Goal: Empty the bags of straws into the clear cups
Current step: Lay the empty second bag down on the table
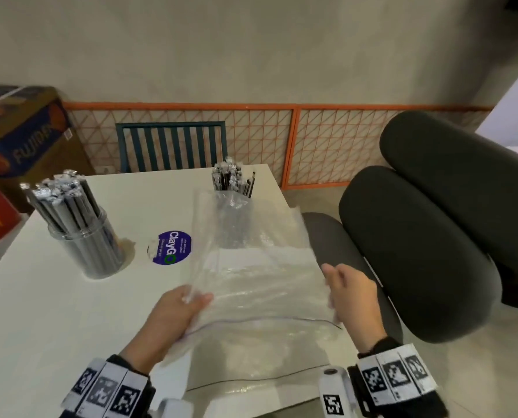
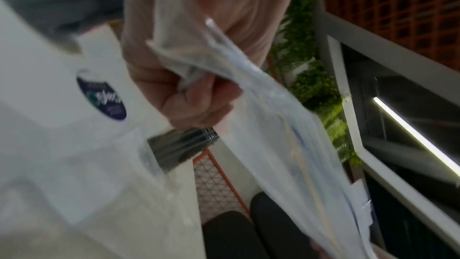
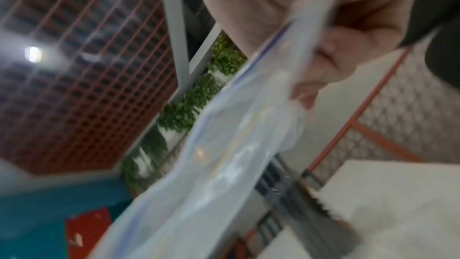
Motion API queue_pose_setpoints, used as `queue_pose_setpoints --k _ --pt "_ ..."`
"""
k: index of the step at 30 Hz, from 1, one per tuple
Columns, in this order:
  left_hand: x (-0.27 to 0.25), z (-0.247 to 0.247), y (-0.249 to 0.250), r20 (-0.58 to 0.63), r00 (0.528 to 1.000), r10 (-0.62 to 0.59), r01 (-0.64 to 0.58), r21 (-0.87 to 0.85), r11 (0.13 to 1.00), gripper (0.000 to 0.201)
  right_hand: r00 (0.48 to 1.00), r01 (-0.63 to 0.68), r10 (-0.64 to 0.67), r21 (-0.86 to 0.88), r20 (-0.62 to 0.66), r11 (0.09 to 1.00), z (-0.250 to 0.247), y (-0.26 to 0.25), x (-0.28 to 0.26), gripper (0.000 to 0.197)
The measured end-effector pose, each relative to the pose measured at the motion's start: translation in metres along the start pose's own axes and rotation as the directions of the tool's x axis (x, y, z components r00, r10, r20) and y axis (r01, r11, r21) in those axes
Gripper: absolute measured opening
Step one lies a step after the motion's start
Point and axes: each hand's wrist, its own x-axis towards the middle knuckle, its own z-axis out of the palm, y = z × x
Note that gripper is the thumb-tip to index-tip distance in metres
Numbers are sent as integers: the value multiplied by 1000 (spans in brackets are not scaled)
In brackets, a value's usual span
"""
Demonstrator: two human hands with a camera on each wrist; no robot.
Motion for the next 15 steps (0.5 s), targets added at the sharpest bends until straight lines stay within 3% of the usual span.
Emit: queue_pose_setpoints --k 2,4,6,7,9,11,13,15 --pt "-1 -4 -2 -33 999 37 -37 -15 999 38 999 -36 34 -76 -34 996 -2 13 3 31" --pt "-6 7 -1 121 992 34 -33 -16 999 23 983 -72 84 -79 162 994 5 15 0 36" --pt "-13 20 0 196 977 79 -66 -74 995 14 913 -165 167 -38 371 986 22 10 -9 43" --pt "-15 29 3 193 974 118 -95 -126 988 7 899 -211 186 19 397 977 26 9 -13 43" --pt "-18 38 10 183 971 156 -120 -191 974 9 923 -248 196 125 330 961 29 11 -13 40" --pt "-23 40 19 269 946 179 -121 -218 968 13 924 -304 247 170 294 937 25 21 -8 44" --pt "-28 43 22 355 915 190 -85 -292 953 22 892 -334 259 154 370 930 21 28 -8 48" --pt "-31 45 25 346 929 129 1 -351 936 20 881 -293 206 147 427 945 21 30 -13 37"
